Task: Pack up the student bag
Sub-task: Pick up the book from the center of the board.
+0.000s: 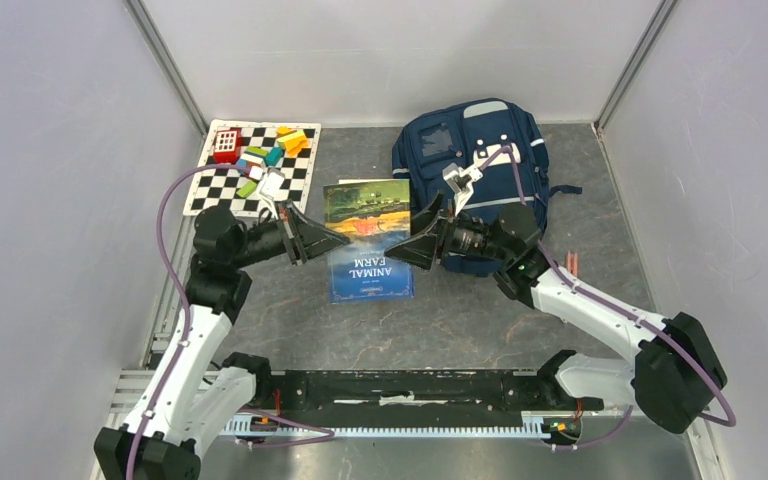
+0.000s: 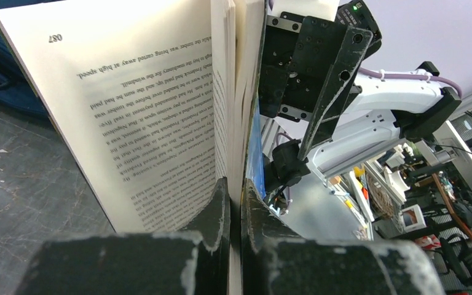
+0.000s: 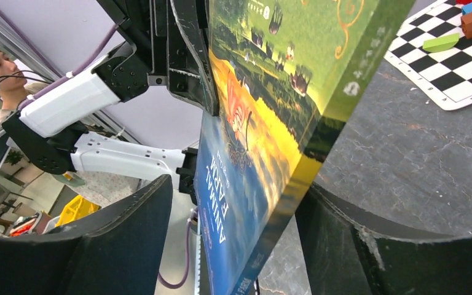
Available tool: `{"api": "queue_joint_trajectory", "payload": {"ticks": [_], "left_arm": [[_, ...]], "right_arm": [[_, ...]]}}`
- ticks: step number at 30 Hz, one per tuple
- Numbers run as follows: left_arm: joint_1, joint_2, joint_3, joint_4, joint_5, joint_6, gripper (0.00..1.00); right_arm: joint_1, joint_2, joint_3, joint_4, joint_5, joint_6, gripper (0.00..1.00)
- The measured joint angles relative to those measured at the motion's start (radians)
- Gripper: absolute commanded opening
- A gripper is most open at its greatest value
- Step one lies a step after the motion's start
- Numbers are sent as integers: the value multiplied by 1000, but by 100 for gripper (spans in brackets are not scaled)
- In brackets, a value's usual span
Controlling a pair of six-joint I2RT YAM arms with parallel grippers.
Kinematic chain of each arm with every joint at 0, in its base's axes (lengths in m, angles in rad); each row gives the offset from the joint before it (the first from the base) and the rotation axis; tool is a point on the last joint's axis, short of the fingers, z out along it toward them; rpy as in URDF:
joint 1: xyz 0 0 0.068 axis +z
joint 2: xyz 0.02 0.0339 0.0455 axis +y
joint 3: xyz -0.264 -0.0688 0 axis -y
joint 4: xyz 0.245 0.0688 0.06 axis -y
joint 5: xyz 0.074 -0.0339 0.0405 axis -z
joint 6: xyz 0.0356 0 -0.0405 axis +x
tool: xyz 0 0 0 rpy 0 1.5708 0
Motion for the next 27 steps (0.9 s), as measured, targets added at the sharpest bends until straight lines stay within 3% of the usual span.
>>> {"api": "queue_joint_trajectory", "payload": {"ticks": [3,5,6,8,10,11,19,22,27], "left_arm": [[-21,19,6,4,-3,0,2],[-35,29,12,4,-8,0,8],[-46,37,17,7,-10,0,22],[-59,49,26,10,-14,5,69],[-66,66,47,-5,-30,22,93],[-68,77,64,-23,-45,34,99],[-164,185,208,-266,-229,319,100],[-271,270,225,-314,-367,414,100],[-553,449,269,-364,-645,587,100]], "right_arm": [[7,7,0,18,0,14,50],[10,13,0,20,3,18,25],[12,16,0,14,8,11,13],[12,15,3,-31,26,-11,0],[12,7,23,-132,60,-74,0],[15,-3,40,-207,89,-116,0],[-29,-177,212,-752,546,-474,0],[-68,-206,279,-879,809,-579,0],[-118,-233,317,-1033,1310,-728,0]]}}
